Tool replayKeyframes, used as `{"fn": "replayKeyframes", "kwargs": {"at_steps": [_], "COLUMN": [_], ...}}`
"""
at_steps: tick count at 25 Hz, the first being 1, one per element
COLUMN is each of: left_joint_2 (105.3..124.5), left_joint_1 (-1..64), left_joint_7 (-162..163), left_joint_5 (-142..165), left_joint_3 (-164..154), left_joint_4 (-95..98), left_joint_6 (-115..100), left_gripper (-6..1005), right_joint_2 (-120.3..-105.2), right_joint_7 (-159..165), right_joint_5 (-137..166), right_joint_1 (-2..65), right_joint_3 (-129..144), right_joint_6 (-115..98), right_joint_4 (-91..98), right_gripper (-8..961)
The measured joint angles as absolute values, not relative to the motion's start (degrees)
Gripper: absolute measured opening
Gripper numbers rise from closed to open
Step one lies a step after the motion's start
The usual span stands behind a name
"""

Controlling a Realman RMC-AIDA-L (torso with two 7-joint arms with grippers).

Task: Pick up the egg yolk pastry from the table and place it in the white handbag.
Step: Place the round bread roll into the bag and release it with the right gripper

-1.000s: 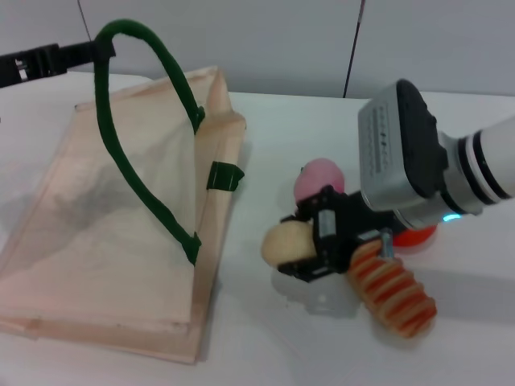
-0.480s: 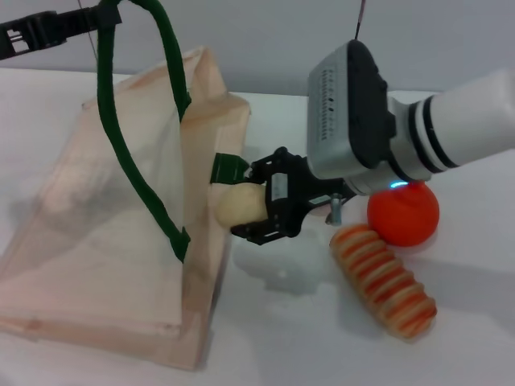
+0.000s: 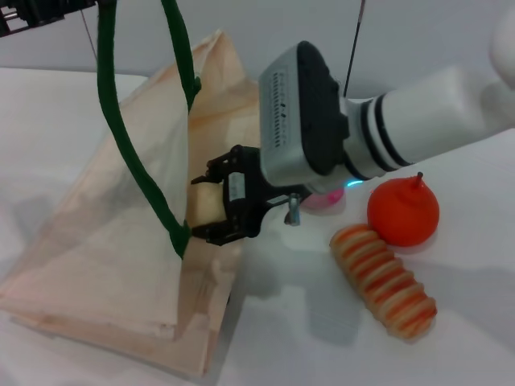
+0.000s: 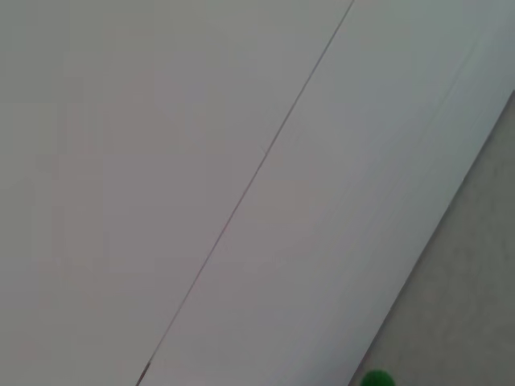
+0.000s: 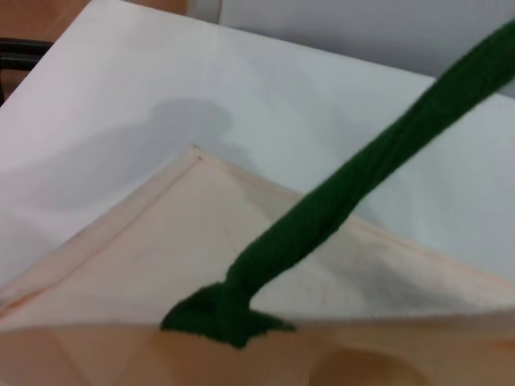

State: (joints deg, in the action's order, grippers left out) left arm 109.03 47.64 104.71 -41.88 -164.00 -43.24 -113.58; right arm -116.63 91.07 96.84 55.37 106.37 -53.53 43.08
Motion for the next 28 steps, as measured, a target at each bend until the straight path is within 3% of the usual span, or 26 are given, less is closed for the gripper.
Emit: {"fn": "replayKeyframes", "kwargs": {"at_steps": [17, 22, 27, 28], "left_joint_2": [108.55, 108.39, 108.35, 108.35], "left_joint_1": [47.18, 44.72, 43.47, 43.40], "left_joint_7": [104.85, 104.82, 104.80, 104.80], "left_joint_5": [-42.60, -45.34, -45.96, -46.09], "left_joint_3": [-164.00, -164.00, -163.96, -163.92], "left_joint_4": [-43.25, -43.50, -43.73, -43.68], "left_joint_6": [-113.59, -113.16, -112.23, -111.91], "left_gripper": [232, 236, 240, 241], "right_joint_2": [-116.88, -116.22, -115.70, -115.66], "right_joint_7": [82.31, 85.31, 91.93, 93.27], "right_joint_5": [82.17, 82.85, 93.21, 96.62], "right_joint_1": [55.76, 54.88, 49.81, 47.96], "right_joint_3": [121.01, 120.32, 112.44, 110.08], "right_joint_6": [-40.34, -40.44, -40.54, -40.51], "right_joint_4": [45.32, 47.11, 52.05, 54.02], "right_gripper": [654, 704, 894, 894]}}
